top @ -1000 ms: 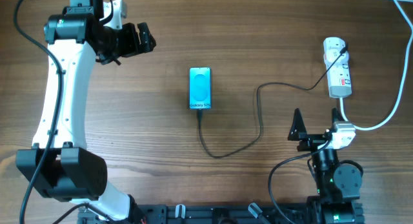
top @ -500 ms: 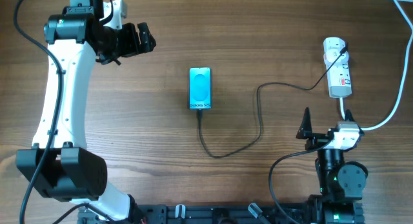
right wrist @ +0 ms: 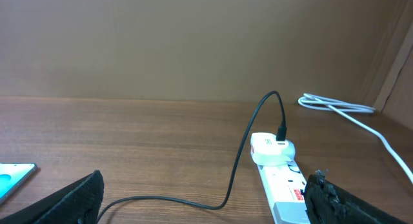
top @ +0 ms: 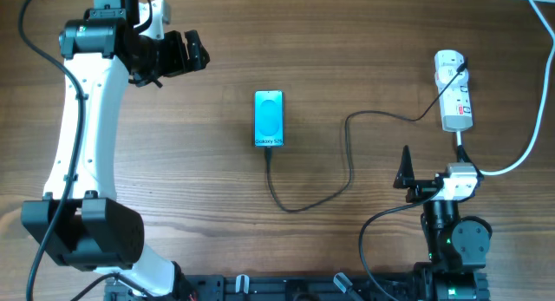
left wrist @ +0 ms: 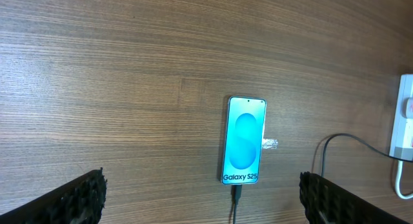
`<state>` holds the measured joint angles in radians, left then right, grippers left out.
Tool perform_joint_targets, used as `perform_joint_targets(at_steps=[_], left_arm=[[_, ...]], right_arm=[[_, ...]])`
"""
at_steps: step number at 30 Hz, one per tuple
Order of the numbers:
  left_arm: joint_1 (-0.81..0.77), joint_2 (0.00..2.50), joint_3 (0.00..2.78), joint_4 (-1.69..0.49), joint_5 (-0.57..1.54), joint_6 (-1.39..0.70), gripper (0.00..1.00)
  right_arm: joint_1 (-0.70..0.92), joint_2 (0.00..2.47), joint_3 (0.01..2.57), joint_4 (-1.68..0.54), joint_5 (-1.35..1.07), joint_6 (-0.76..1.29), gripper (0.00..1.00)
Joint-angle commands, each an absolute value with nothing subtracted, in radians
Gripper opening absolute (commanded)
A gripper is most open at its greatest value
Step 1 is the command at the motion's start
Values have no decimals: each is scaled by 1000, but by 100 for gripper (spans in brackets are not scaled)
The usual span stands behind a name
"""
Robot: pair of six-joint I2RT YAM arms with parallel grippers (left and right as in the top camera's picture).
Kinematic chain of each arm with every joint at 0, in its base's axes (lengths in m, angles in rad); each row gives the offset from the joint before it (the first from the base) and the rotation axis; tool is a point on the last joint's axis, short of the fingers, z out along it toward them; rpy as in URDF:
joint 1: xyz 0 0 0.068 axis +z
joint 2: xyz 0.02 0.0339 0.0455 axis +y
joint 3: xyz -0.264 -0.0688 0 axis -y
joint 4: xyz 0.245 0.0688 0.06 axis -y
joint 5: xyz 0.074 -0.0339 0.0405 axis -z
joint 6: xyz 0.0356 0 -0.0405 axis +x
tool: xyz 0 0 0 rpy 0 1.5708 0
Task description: Plug charger to phone and switch on socket
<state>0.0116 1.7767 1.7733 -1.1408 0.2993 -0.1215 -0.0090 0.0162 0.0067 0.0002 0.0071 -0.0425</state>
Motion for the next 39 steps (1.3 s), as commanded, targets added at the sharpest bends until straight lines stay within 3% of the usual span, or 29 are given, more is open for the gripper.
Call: perform_joint_targets(at_steps=[1,37,39], left_arm=[[16,1781,1775,-1138,294,-120,100],[16,1775,1775,-1139,288,-120,100],[15,1760,1775,-1211,287,-120,100]], right_arm=[[-3,3,5,0,-9,-26,100],[-3,4,5,5,-10,-26,100],[-3,4,5,5,-10,-26,100]])
